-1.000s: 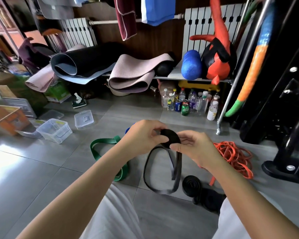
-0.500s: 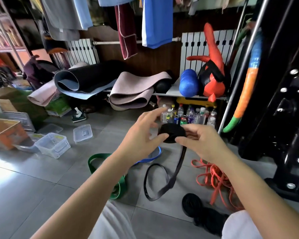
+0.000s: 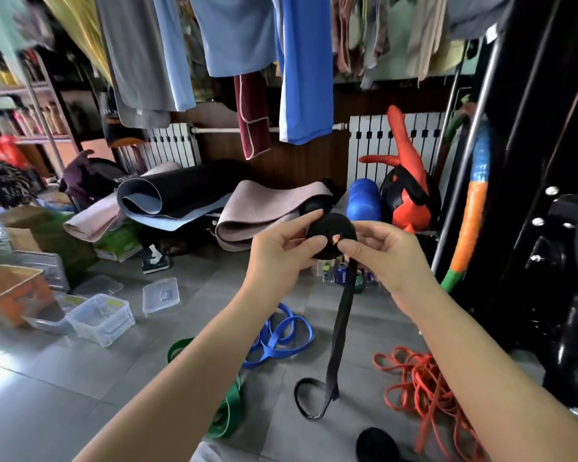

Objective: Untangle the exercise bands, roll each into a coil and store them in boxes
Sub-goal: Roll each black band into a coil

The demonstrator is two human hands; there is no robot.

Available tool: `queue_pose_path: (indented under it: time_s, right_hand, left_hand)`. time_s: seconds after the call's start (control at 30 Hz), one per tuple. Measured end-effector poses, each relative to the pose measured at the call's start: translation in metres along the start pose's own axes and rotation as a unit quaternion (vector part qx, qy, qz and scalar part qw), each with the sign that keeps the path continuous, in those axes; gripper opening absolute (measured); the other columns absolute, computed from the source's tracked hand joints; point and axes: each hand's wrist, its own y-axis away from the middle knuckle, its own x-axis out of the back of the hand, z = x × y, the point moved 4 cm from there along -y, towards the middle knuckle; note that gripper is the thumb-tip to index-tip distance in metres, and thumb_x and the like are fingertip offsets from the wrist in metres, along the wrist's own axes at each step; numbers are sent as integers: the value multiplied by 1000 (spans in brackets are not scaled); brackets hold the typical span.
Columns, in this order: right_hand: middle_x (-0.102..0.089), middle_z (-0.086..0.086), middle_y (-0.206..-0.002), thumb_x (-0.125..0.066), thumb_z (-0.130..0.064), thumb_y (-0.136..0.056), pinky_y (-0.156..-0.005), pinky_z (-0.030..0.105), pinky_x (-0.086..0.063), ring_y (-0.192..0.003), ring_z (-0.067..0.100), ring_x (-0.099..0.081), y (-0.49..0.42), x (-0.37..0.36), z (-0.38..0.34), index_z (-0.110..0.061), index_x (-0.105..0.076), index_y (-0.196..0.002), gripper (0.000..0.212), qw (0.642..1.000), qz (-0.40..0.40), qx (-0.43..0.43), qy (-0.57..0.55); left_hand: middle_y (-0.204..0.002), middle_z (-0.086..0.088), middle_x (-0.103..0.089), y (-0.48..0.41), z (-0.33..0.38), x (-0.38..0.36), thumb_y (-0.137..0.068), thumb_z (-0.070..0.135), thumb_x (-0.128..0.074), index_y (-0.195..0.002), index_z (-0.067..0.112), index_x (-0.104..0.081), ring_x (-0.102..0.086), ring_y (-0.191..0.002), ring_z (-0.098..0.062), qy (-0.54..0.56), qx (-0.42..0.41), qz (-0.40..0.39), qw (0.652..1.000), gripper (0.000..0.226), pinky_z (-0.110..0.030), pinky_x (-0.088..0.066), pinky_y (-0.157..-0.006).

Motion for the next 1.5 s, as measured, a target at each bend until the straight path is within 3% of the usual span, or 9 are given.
queue_pose_path:
  time_s: [0.1,0.27,0.47,0.63,0.87,1.03,1.17,1.33,1.5]
  right_hand:
    - [-75,-4,-84,-71,-5,-77,-68,19,-53,-80,9,-70,-5,-2,1,-28,-73,-85,25,1000,17,-22,-13]
    - [-73,-12,-86,-70,-4,-80,-71,18,-53,-85,5,-69,-39,-4,-44,-24,-70,-97,26,991,-43,51,113]
    - [-72,-1,-97,-69,-5,-82,-84,19,-53,-86,0,-66,-79,-7,-70,-17,-69,-107,28,964,-86,47,249]
    - [-72,4,-97,-71,-12,-81,-92,39,-51,-93,16,-67,-89,-10,-63,-12,-68,-109,28,941,-113,26,317]
    - [-70,5,-90,-75,-5,-74,-82,23,-54,-83,12,-66,-111,-3,-103,-12,-66,-97,26,982,-46,42,178]
    - [-67,-8,-74,-74,-10,-77,-51,7,-46,-60,-7,-63,-123,-3,-124,-19,-67,-93,20,986,-5,74,147]
    - [-72,-6,-73,-71,-11,-81,-68,28,-57,-77,11,-70,-106,2,-82,-37,-63,-94,30,994,-34,-19,105]
    - [-74,-9,-81,-72,-17,-80,-62,13,-50,-76,4,-69,-66,0,-29,-26,-71,-88,13,997,56,-44,30]
    - [-72,-13,-77,-68,-1,-81,-66,9,-48,-74,-4,-67,-23,-6,13,-28,-67,-86,28,994,109,-18,-7]
  left_hand:
    - [-101,-7,-67,1,-8,-5,-85,-5,-61,-103,29,-66,-68,-89,-13,70,43,34,996,38,-27,-58,-74]
    - [-100,-4,-71,-16,8,-1,-88,-4,-58,-104,22,-64,-69,-93,-22,103,16,0,995,31,-36,-58,-79]
    - [-111,7,-62,-62,41,21,-82,15,-69,-118,22,-60,-62,-101,-11,-216,-71,38,973,38,-34,-50,-94]
    - [-110,13,-62,-73,50,11,-81,8,-69,-125,24,-59,-61,-103,-7,-368,-127,-88,917,48,-30,-48,-96]
    - [-91,9,-66,-80,76,6,-81,-7,-65,-125,9,-58,-65,-76,7,-105,-114,-2,988,47,-14,-53,-72]
    - [-114,-9,-65,-95,91,-1,-85,0,-65,-124,20,-59,-65,-102,-18,-34,-71,22,997,44,-28,-56,-81]
    - [-111,-10,-66,-90,70,2,-85,-3,-63,-125,16,-58,-66,-100,-20,14,-25,51,998,45,-31,-57,-81]
    - [-110,-7,-68,-64,26,0,-85,-1,-63,-113,29,-63,-66,-104,-21,84,25,57,994,41,-38,-55,-87]
    - [-93,0,-73,-32,-21,-8,-86,-7,-58,-99,31,-64,-70,-84,-10,99,78,35,991,40,-25,-57,-66]
